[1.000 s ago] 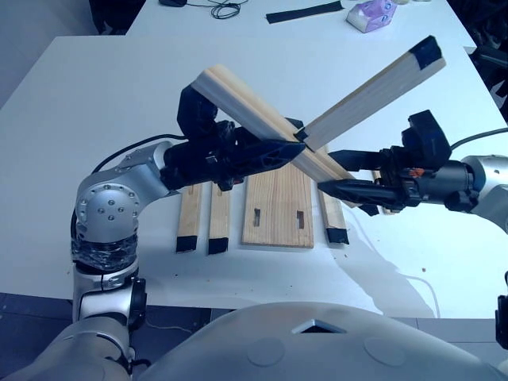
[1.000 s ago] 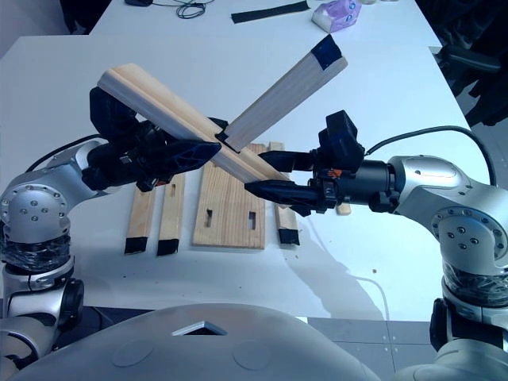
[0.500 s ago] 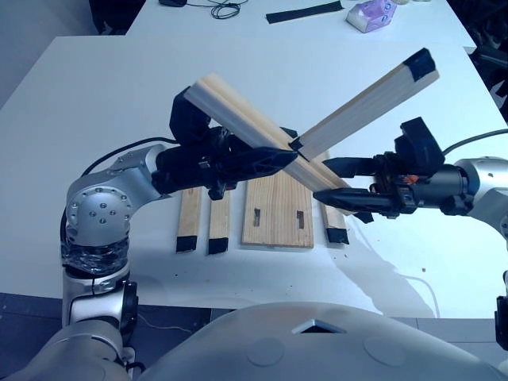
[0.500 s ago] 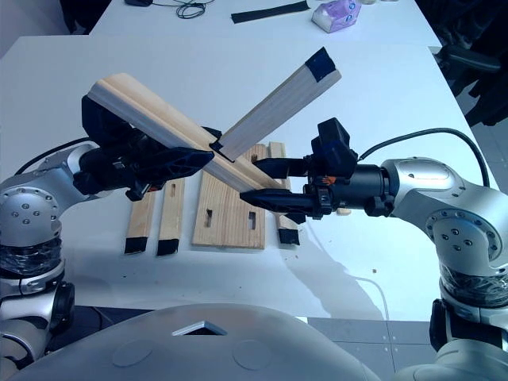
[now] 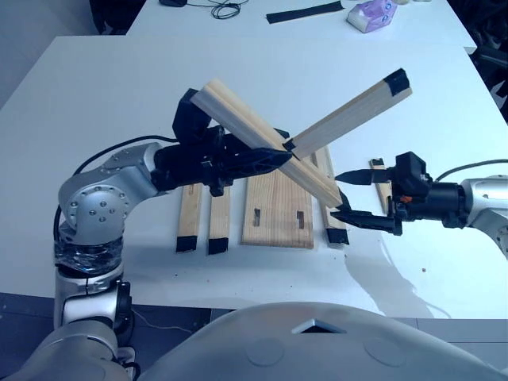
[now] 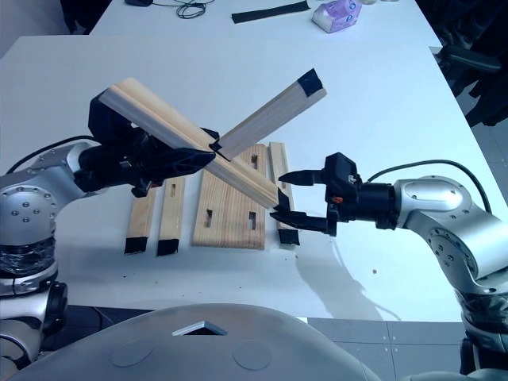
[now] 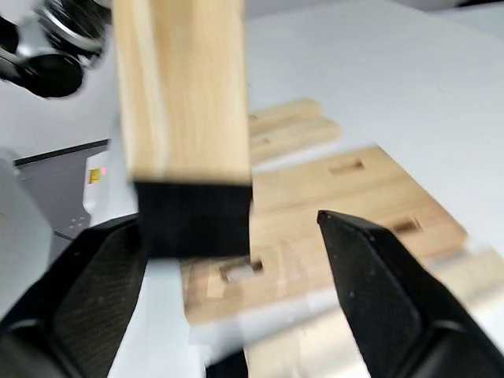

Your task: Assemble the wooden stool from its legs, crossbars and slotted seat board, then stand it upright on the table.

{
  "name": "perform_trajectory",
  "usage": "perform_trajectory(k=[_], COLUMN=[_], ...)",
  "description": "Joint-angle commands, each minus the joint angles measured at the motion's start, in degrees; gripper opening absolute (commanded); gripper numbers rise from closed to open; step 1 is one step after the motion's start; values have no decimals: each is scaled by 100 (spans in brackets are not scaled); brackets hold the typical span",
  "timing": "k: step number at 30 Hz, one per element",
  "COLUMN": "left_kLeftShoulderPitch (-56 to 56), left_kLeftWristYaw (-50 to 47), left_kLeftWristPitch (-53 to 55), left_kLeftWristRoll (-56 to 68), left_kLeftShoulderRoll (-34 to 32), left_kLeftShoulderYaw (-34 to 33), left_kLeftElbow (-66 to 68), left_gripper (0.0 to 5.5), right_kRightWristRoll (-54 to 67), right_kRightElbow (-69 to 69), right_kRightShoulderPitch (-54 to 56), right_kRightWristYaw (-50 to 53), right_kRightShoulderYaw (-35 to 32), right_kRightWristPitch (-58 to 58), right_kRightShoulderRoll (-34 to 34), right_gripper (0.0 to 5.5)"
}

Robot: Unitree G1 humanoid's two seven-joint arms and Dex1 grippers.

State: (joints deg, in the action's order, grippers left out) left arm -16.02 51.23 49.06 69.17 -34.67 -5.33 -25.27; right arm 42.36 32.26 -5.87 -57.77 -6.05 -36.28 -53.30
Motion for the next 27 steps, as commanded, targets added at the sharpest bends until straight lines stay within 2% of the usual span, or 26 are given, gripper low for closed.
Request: perform_trajectory(k=[1, 9, 17, 27], left_kLeftShoulderPitch=[42, 269, 941, 1128], left_kLeftWristYaw=[552, 1317, 2075, 2519], left_kLeftWristPitch=[-73, -917, -2064, -2703], left_kLeftWristRoll=[-313, -1580, -2784, -3289], left_kLeftShoulderRoll=[-607, -1293, -1473, -1536], left_kLeftShoulderYaw=[-128, -148, 121, 289], left_kLeftElbow=[-285, -296, 3, 395], left_gripper=[212, 212, 212, 212], right_kRightWristRoll=[-284, -413, -578, -663], right_kRightElbow=[-31, 249, 393, 467], right_kRightShoulderPitch=[-503, -1320, -1452, -1484], right_kRightWristYaw=[64, 260, 483, 582], right_kRightShoulderYaw=[-479, -1096, -1021, -957], right_kRightWristPitch=[203, 358, 443, 496], right_kRightShoulderRoll=[-68, 150, 344, 469], right_gripper=[372, 372, 372, 372])
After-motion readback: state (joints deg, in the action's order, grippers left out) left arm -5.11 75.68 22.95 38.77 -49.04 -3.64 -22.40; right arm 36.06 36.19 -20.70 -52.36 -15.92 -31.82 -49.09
